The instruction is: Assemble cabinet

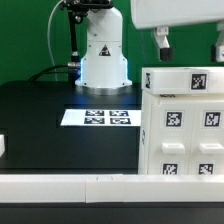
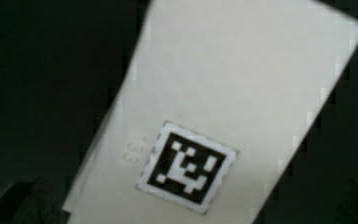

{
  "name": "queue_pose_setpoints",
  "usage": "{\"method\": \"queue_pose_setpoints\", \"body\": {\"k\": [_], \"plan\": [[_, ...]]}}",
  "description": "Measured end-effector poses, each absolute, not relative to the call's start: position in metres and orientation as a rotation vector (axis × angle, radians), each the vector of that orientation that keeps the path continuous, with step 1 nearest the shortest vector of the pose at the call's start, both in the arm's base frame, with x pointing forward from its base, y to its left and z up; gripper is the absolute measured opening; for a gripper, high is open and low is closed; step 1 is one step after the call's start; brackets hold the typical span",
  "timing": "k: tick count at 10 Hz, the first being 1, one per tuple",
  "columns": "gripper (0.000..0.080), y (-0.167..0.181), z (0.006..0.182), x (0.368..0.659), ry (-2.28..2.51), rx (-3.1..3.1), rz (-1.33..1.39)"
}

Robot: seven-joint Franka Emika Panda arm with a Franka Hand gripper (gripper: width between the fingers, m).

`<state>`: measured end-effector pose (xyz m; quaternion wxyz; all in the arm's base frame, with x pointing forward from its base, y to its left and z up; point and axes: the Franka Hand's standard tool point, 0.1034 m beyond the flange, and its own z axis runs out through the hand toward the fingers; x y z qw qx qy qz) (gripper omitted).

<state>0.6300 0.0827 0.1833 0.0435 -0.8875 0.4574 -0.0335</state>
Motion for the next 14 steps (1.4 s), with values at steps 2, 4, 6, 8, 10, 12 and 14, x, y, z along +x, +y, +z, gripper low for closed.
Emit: {"method": "queue_pose_setpoints", "body": {"k": [2, 4, 6, 8, 10, 12, 14], "plan": [[0.0796, 0.081, 0.182, 0.630, 1.205, -2.812, -0.114], [0.0796, 0.080, 0.181, 0.630, 0.977, -2.907, -0.122], [0.0796, 0.080, 0.181, 0.630, 0.381, -3.047, -0.103], [0.0796, 0.083, 0.189, 0.629, 0.136, -3.063, -0.111], [0.0795, 0.080, 0.185, 0.629, -0.031, -3.077, -0.110], [0.0795, 0.079, 0.184, 0.629, -0.203, -3.083, -0.112], [0.0795, 0.092, 0.176, 0.628, -0.793, -3.018, -0.067]]}}
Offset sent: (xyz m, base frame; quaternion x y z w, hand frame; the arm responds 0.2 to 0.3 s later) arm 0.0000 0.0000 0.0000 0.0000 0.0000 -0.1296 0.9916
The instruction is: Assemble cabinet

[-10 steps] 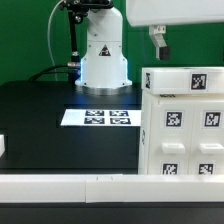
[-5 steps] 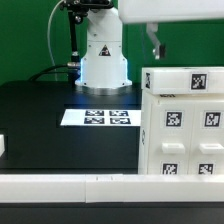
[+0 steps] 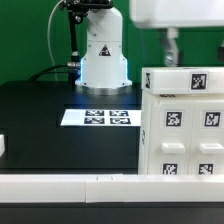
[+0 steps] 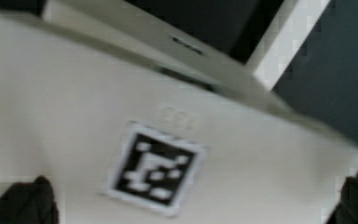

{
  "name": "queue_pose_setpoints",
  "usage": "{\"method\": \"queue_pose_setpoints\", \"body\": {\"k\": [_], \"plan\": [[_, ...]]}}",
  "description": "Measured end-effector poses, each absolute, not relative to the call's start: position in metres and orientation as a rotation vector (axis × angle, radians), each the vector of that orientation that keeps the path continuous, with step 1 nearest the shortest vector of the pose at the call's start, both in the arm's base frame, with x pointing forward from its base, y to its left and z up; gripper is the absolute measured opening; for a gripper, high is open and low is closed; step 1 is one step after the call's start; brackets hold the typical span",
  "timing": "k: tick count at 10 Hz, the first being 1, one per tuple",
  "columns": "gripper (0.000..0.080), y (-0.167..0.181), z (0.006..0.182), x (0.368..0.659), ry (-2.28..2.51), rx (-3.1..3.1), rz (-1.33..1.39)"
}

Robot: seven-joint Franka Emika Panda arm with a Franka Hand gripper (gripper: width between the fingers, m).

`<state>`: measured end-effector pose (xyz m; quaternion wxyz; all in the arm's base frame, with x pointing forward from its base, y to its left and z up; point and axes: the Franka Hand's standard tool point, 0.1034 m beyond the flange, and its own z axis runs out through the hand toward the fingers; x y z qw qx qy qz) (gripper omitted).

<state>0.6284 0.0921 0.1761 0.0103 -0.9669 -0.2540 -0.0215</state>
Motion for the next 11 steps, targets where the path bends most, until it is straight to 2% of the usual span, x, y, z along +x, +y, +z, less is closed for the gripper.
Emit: {"method": "queue_pose_setpoints", "body": {"k": [1, 4, 6, 8, 11], "plan": [[0.0795, 0.102, 0.173, 0.626, -1.004, -2.956, -0.004], [0.0795, 0.092, 0.174, 0.630, -1.286, -2.874, -0.006], [0.0795, 0.085, 0.174, 0.632, -1.737, -2.664, 0.004], [0.0795, 0.089, 0.183, 0.634, -2.050, -2.470, 0.036], [0.0795, 0.078, 0.165, 0.629, -2.160, -2.364, 0.098]]}}
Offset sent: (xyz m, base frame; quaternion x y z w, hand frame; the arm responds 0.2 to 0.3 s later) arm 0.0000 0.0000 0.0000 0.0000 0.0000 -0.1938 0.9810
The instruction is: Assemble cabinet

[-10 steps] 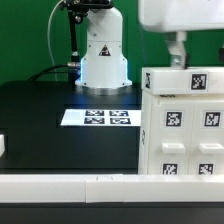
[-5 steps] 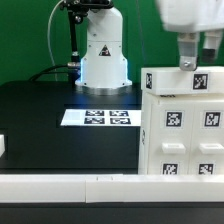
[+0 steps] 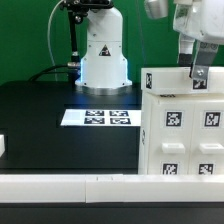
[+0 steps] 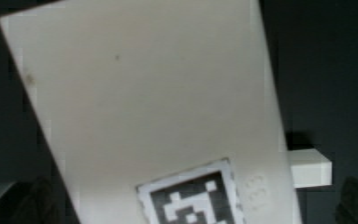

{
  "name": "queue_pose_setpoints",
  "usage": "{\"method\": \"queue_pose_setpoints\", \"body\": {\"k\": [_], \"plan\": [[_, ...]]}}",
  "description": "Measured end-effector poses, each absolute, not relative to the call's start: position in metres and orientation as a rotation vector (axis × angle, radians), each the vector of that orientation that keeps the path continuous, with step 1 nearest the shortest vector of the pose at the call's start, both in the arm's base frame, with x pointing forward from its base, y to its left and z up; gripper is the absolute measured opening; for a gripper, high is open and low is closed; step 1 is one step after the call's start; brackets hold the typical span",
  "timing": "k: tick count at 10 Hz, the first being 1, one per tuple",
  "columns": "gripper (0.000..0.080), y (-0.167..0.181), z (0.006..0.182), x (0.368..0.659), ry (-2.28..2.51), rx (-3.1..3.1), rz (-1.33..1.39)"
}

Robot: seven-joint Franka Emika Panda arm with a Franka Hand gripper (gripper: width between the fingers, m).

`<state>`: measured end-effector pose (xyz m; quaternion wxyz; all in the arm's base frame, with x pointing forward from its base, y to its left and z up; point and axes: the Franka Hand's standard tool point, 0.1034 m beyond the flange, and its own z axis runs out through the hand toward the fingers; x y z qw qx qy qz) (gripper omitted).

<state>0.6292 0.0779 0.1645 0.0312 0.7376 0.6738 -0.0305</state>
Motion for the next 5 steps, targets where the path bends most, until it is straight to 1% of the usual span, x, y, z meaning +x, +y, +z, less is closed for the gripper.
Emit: {"method": "queue_pose_setpoints", "body": {"k": [3, 5], "plan": [[0.0795, 0.0763, 0.1555, 0.6258, 2.047, 2.301, -0.109], [0.0784, 0.0708, 0.1538, 0.6262, 2.031, 2.314, -0.117]]}}
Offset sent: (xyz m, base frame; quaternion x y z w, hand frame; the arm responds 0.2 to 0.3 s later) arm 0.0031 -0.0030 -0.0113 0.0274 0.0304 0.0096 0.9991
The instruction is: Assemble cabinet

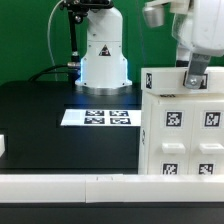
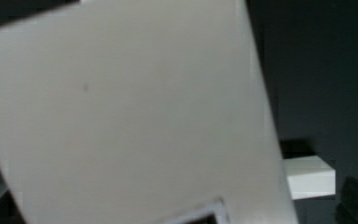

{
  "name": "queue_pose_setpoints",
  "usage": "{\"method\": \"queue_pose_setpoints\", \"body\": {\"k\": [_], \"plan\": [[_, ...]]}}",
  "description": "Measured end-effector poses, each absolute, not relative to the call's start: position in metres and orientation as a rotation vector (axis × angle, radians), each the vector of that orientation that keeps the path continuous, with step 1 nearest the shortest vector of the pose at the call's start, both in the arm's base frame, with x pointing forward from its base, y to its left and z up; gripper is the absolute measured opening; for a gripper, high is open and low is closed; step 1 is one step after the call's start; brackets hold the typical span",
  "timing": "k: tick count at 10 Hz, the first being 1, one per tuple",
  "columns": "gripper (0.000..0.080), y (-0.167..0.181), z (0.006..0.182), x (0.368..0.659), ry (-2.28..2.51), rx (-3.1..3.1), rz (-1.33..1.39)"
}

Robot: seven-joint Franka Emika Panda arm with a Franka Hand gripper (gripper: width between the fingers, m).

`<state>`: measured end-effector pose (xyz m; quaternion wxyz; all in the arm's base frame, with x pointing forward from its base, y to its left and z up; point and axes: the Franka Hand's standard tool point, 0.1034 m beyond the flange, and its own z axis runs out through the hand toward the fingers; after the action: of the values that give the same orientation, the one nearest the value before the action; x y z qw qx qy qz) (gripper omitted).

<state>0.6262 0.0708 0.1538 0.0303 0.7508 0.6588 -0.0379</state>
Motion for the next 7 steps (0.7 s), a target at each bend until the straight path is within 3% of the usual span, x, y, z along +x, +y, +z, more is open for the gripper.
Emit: {"method": "queue_pose_setpoints", "body": {"k": [1, 2, 3, 4, 7], "plan": [[0.0784, 0.0704, 0.1536, 0.6262, 2.009, 2.332, -0.116], [0.0615, 0.0694, 0.1536, 0.6263, 1.976, 2.359, -0.115], [0.0615, 0.0689, 0.1535, 0.6263, 1.933, 2.393, -0.114], [0.0554, 0.0688, 0.1534, 0.6263, 1.817, 2.479, -0.109], [0.0554, 0.0651, 0.1527, 0.6284, 1.350, 2.743, -0.062]]}}
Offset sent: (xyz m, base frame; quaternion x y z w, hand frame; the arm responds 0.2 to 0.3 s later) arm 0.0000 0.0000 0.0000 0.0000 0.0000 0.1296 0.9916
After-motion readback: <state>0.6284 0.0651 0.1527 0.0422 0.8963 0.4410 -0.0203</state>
